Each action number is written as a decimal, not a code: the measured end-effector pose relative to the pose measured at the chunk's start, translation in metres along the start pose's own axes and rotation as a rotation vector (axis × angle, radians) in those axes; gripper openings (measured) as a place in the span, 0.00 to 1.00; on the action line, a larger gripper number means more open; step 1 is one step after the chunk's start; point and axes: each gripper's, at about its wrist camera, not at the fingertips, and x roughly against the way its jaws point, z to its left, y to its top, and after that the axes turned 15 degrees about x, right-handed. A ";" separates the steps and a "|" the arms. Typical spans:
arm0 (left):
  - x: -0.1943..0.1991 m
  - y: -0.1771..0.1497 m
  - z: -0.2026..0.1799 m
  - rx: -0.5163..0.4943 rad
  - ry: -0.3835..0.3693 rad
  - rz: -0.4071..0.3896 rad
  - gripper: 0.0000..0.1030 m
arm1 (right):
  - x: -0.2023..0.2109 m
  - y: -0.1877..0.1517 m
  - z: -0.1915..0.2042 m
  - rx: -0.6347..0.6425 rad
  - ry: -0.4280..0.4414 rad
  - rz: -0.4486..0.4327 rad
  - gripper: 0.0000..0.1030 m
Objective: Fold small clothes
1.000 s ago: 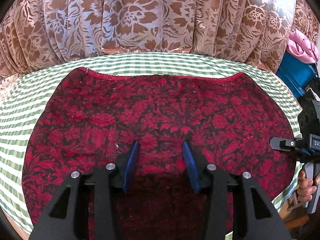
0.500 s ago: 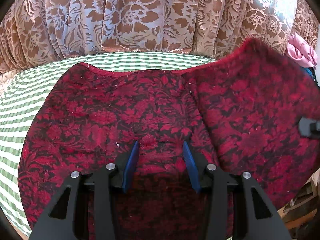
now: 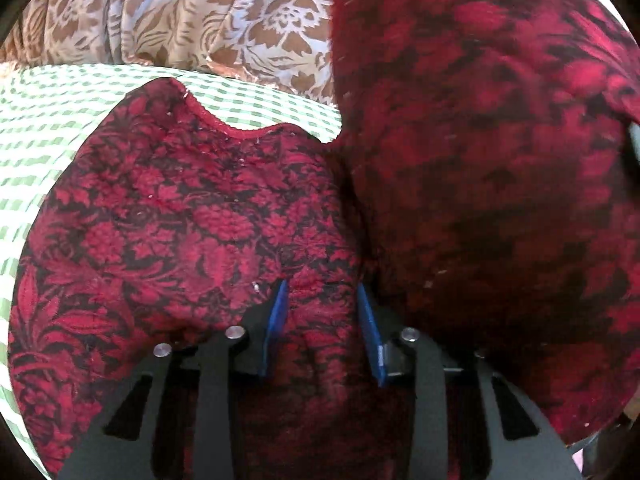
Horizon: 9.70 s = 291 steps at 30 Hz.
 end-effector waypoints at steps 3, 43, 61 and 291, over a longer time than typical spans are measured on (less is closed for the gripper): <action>0.019 0.004 0.016 0.064 -0.047 0.008 0.26 | -0.013 0.010 0.013 0.048 -0.049 0.031 0.38; 0.080 0.102 0.016 -0.123 -0.015 0.100 0.13 | -0.155 -0.065 0.151 0.907 -0.638 0.065 0.72; 0.112 0.105 0.036 -0.131 0.126 0.081 0.13 | -0.048 -0.071 0.101 0.667 -0.231 0.029 0.58; 0.141 0.004 0.045 0.067 0.587 -0.507 0.98 | -0.049 -0.021 0.022 0.403 -0.610 -0.178 0.96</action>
